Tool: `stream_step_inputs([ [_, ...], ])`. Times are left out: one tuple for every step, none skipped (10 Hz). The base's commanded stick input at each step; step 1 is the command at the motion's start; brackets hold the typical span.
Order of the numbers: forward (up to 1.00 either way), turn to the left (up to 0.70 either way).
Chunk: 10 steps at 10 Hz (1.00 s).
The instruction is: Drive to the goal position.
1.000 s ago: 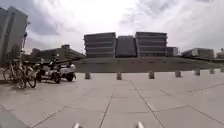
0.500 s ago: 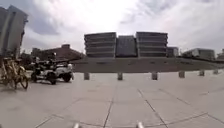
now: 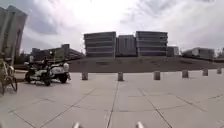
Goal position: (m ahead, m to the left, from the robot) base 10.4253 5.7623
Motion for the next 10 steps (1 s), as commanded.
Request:
stream_step_inputs([
  [0.7,0.12],
  [0.7,0.13],
  [0.7,0.13],
  [0.7,0.12],
  [0.7,0.1],
  [0.7,0.01],
  [0.7,0.0],
  [0.7,0.0],
  [0.7,0.0],
  [0.7,0.0],
])
